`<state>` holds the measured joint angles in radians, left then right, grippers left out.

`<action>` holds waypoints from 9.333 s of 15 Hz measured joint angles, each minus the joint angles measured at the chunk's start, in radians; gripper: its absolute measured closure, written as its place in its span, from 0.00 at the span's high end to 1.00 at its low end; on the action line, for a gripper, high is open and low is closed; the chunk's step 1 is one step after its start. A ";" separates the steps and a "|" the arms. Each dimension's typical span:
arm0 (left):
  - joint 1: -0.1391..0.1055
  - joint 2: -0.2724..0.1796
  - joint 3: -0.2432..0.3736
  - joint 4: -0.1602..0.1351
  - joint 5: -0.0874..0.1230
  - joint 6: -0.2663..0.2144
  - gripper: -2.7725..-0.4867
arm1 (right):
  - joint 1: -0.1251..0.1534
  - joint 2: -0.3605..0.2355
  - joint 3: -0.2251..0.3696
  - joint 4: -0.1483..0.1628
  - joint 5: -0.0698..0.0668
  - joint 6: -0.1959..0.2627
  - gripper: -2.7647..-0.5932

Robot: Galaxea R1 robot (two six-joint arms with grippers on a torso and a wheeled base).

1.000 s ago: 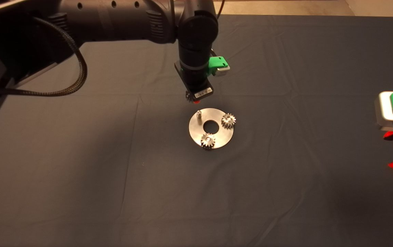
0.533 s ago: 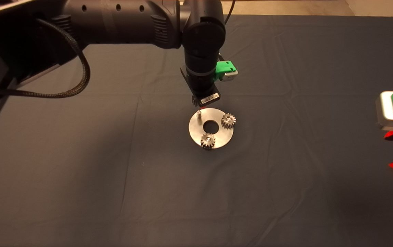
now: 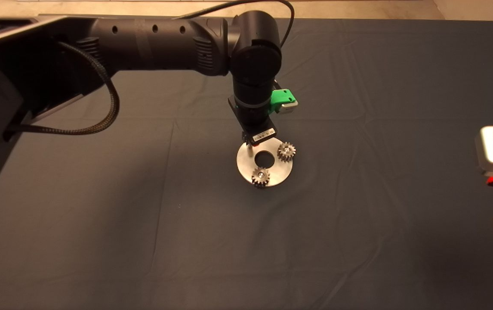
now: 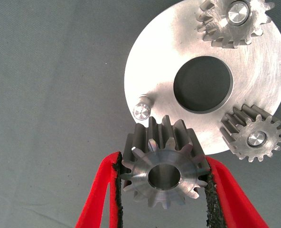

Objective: Install three planetary gears onto the carrier pins

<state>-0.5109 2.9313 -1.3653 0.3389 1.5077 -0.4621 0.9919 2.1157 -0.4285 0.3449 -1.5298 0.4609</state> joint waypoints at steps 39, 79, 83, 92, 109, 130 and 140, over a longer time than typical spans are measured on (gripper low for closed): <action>0.103 0.011 -0.040 0.184 0.005 0.070 0.14 | -0.114 -0.001 0.047 0.026 0.000 0.000 0.26; 0.109 0.013 -0.067 0.219 -0.031 0.066 0.18 | -0.114 0.001 0.047 0.026 0.000 -0.016 0.26; 0.108 0.014 -0.068 0.219 -0.031 0.067 0.24 | -0.114 0.007 0.047 0.026 0.000 -0.016 0.26; 0.102 0.014 -0.073 0.217 -0.020 0.070 0.30 | -0.114 0.013 0.047 0.026 0.000 -0.019 0.26; 0.064 -0.065 0.009 0.030 0.011 0.085 0.36 | -0.135 0.029 0.046 0.026 0.000 -0.019 0.26; -0.052 -0.402 0.792 -0.097 0.018 -0.399 0.36 | -0.395 0.423 0.018 -0.074 -0.001 0.361 0.26; -0.140 -0.387 0.851 -0.113 0.019 -0.459 0.36 | -0.401 0.514 -0.003 -0.102 -0.004 0.459 0.26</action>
<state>-0.6513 2.5438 -0.5143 0.2264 1.5264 -0.9213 0.5906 2.6295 -0.4315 0.2433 -1.5340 0.9194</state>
